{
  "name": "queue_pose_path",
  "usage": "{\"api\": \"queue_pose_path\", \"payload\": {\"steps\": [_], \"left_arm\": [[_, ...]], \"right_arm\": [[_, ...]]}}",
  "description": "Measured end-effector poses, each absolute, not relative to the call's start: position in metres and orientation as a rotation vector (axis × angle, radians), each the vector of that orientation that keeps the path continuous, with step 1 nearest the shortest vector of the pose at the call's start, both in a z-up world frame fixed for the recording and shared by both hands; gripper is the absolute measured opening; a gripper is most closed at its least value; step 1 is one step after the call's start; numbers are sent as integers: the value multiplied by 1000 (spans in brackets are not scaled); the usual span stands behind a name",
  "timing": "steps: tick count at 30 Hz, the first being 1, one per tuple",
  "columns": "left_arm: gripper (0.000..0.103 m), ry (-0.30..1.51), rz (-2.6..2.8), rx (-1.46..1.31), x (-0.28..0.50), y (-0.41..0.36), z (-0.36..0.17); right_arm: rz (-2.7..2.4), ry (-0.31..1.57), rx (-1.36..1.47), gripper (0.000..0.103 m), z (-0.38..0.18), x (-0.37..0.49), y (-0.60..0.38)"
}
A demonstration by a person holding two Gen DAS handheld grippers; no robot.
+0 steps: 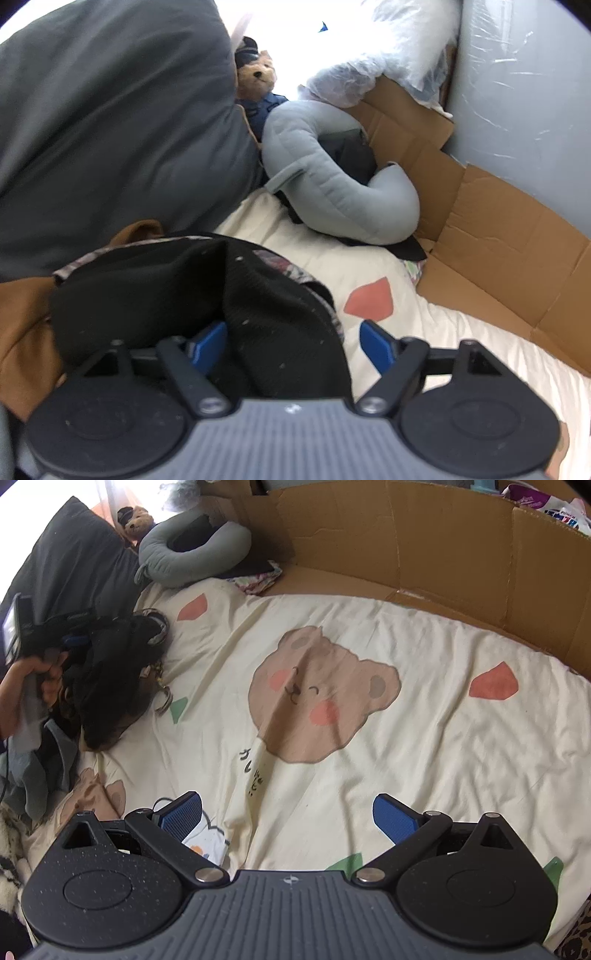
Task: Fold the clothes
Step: 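Close the left gripper on the black garment's edge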
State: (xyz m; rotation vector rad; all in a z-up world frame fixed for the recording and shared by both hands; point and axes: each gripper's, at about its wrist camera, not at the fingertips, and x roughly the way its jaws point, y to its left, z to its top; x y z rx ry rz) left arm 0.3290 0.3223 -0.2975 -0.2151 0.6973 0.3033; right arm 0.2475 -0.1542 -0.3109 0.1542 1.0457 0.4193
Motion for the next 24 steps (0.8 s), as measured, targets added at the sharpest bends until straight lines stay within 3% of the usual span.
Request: {"api": "queue_pose_path", "payload": {"steps": [1,2,3,5,9,24], "left_arm": [[70,704,308,-229,332,325,-300],[53,711,313,-242,335,327,-302],[30,718,323,-260,337,330,-304],[9,732,353,-306,338,336,-309],[4,713,337,-313,329,332,-305],[2,703,180,-313,272,292,-283]], "right_arm": [[425,1049,158,101,-312,246,-154],[432,1051,159,101,-313,245,-153],[438,1049,157,101,-314,243,-151],[450,1045,152,101,-314,240,-149],[465,1033,155,101,-312,239,-149],[494,1016,197,101,-306,238,-153]]}}
